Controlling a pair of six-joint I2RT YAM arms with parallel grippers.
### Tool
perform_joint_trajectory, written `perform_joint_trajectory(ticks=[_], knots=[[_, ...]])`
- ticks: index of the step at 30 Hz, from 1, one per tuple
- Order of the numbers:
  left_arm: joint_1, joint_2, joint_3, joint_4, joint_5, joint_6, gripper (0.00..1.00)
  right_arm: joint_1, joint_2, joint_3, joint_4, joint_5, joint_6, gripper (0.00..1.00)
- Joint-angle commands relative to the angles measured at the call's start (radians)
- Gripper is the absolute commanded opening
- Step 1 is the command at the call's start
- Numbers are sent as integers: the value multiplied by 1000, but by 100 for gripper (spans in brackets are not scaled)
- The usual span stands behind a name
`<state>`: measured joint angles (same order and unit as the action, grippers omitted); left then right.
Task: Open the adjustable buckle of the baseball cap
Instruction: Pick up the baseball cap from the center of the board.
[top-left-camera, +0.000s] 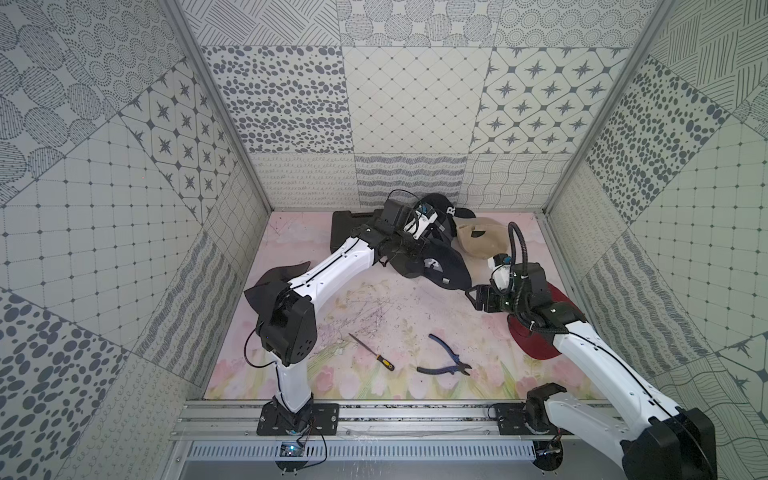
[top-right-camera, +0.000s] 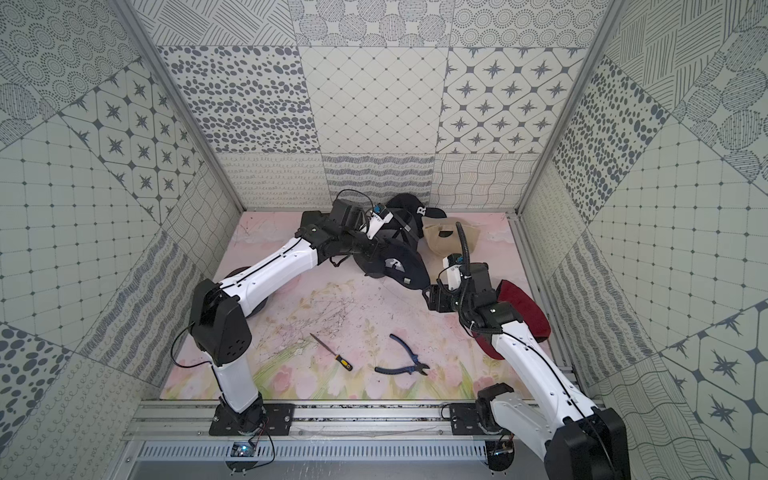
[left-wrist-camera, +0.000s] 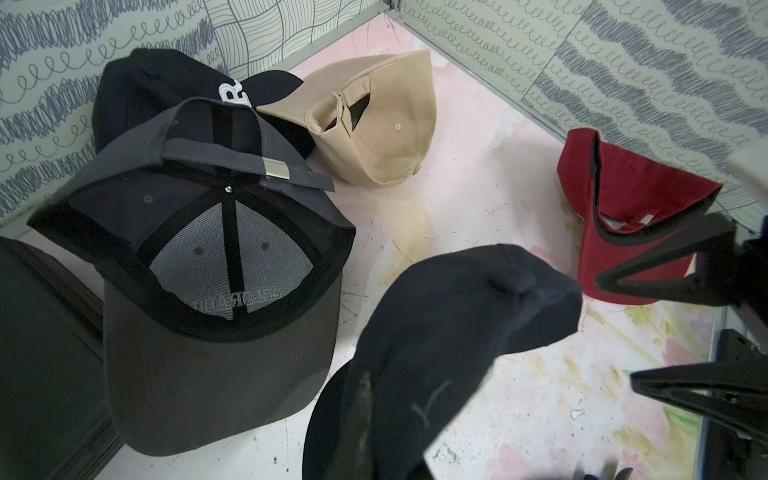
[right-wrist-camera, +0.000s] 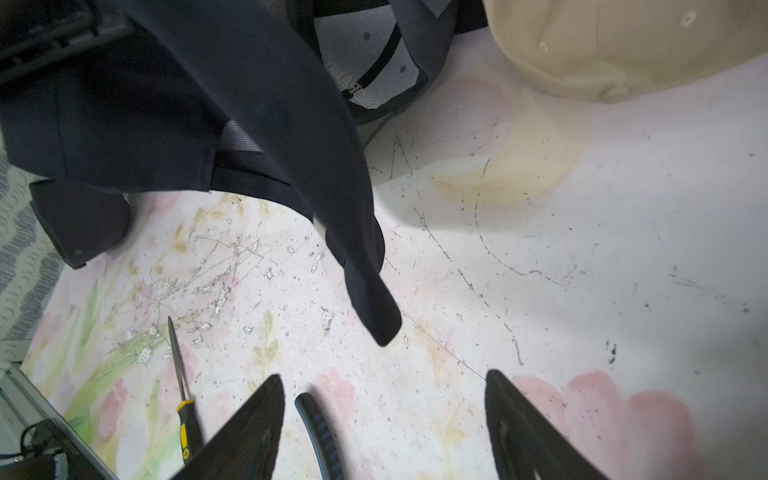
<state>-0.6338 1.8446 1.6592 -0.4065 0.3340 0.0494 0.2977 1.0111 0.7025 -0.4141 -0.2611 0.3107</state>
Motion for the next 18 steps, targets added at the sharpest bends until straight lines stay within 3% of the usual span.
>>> perform_joint_trajectory(ticks=[1,8,11,13,14,15,16,18], knots=[[1,-20,13,69,33,-163,0,-8,15,-13,179,-85,50,74],[2,-56,-34,90,56,-187,0,-23,99,5,265,-138,51,58],[3,-73,-48,90,49,-178,0,-23,131,34,255,-156,45,37],[2,-86,-49,71,30,-152,1,-23,140,54,237,-150,35,17],[2,-93,-47,61,14,-133,6,-23,141,65,223,-146,27,10],[2,-103,-49,52,2,-105,19,-23,141,80,205,-140,14,3],[4,-114,-55,51,-6,-78,35,-23,141,98,184,-133,-2,0],[11,-140,-80,69,-15,-35,49,-23,145,144,137,-114,-35,0]])
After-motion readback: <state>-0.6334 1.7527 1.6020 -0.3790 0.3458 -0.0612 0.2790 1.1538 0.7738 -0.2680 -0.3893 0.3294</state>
